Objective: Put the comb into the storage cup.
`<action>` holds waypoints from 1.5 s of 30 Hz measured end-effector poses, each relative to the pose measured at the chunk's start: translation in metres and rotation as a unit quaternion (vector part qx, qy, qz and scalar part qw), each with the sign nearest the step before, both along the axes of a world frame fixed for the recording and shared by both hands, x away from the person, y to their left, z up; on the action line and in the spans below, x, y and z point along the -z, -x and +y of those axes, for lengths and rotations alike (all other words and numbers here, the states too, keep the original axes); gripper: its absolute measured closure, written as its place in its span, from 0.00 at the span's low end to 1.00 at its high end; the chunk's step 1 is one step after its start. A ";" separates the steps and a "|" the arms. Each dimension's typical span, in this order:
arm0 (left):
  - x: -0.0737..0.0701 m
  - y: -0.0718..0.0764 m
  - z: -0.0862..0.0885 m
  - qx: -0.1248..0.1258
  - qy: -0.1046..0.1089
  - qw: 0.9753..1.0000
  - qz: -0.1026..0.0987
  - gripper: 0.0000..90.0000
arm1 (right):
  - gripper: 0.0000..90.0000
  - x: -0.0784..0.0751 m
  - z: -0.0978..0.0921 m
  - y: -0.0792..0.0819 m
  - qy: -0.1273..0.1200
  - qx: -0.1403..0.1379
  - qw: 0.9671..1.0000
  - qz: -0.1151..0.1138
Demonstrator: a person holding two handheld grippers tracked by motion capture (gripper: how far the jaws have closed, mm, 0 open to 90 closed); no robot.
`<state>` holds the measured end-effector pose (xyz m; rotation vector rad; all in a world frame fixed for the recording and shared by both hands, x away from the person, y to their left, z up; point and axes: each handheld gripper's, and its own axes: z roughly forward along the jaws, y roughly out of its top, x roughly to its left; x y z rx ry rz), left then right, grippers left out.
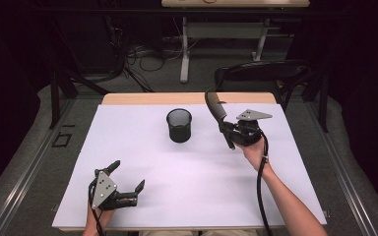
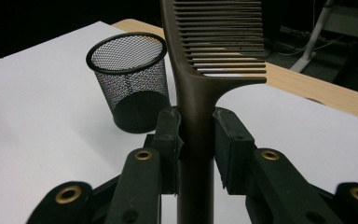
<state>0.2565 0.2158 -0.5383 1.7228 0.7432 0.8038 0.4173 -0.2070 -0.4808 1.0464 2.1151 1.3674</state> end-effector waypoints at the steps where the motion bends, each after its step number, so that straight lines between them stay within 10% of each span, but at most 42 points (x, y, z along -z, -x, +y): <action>1: 0.000 0.000 0.000 0.000 0.000 1.000 0.000 0.00 | 0.81 0.000 0.001 0.000 -0.001 0.000 1.000 0.000; 45: 0.001 0.000 0.000 -0.001 0.000 1.000 0.003 0.00 | 0.81 -0.015 0.028 -0.007 -0.038 -0.015 0.998 -0.053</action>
